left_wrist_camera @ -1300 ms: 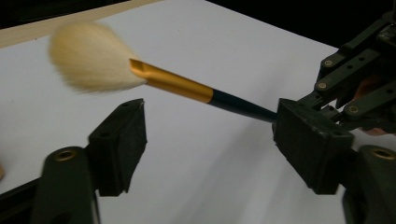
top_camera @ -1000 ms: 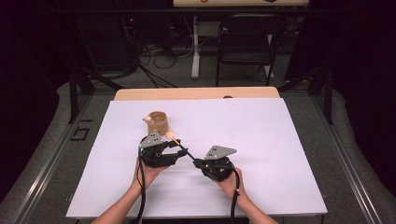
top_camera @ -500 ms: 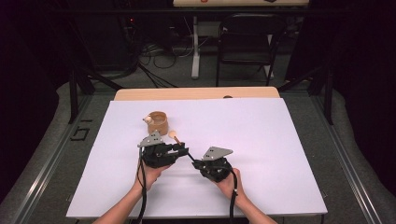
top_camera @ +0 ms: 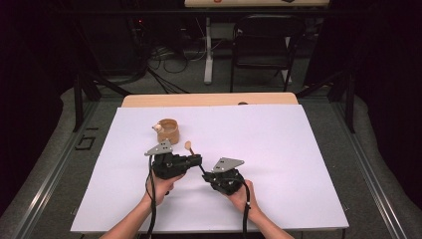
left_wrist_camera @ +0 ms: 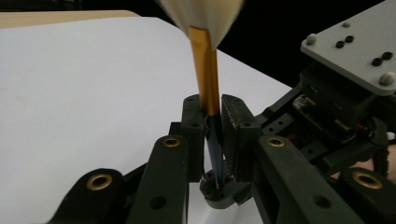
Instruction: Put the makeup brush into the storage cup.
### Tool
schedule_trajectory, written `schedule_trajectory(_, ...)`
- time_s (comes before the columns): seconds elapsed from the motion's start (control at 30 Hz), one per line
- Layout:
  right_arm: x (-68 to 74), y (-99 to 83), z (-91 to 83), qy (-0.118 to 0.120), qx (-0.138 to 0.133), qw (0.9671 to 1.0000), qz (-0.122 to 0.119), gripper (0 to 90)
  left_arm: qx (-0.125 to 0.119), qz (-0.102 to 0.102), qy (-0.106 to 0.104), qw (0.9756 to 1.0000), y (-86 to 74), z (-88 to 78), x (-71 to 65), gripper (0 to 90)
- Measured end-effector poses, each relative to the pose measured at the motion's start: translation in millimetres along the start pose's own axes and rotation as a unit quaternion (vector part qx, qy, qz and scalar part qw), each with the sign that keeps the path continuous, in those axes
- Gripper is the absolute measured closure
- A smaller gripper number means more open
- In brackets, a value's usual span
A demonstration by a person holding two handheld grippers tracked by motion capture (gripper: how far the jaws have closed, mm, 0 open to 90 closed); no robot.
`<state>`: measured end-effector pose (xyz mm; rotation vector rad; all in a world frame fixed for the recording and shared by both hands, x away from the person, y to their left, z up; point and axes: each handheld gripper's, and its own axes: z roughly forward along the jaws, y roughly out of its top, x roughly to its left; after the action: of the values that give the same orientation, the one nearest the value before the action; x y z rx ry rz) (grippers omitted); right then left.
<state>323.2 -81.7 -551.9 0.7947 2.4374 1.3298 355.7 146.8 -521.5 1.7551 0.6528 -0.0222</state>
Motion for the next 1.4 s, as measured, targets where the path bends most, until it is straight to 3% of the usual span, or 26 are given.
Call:
schedule_trajectory(0.2,2.1,0.2,1.7,0.004,0.003,1.0,-0.001,81.0,0.005,0.005,-0.019,0.9998,1.0,3.0,-4.4,82.7)
schedule_trajectory(0.27,2.5,0.6,1.4,0.006,0.003,1.0,-0.002,72.5,0.007,0.011,-0.022,0.9997,1.6,2.8,-6.0,82.7)
schedule_trajectory(0.3,1.6,0.6,0.6,0.008,0.007,0.9999,0.001,64.2,0.007,0.015,-0.021,0.9996,2.2,2.4,-7.2,82.7)
schedule_trajectory(0.37,1.0,0.2,1.1,0.006,0.003,1.0,0.004,59.3,0.007,0.025,-0.014,0.9996,3.5,1.1,-9.7,82.7)
schedule_trajectory(0.4,-0.4,0.0,0.9,0.002,0.008,0.9999,0.011,52.7,0.008,0.031,-0.009,0.9995,4.3,-0.3,-10.9,82.7)
schedule_trajectory(0.47,-0.6,-0.1,0.9,0.001,0.007,0.9999,0.013,50.3,0.008,0.032,-0.006,0.9994,4.6,-1.2,-11.2,82.7)
schedule_trajectory(0.6,-1.3,0.2,-1.6,-0.01,0.001,0.9999,0.014,34.5,0.007,0.038,0.004,0.9993,6.0,-5.1,-9.5,82.7)
schedule_trajectory(0.8,-6.6,-0.8,-9.2,-0.007,-0.001,0.9998,0.018,23.0,0.006,0.042,0.021,0.9989,7.5,-11.6,-6.3,82.7)
schedule_trajectory(1.03,-15.7,-3.1,-22.2,-0.019,-0.012,0.9995,0.021,15.1,0.009,0.05,0.037,0.998,8.5,-15.6,-4.2,82.7)
schedule_trajectory(1.4,-26.5,-11.2,-38.6,-0.038,-0.011,0.999,0.022,10.1,0.015,0.059,0.053,0.9967,10.0,-21.2,-0.7,82.7)
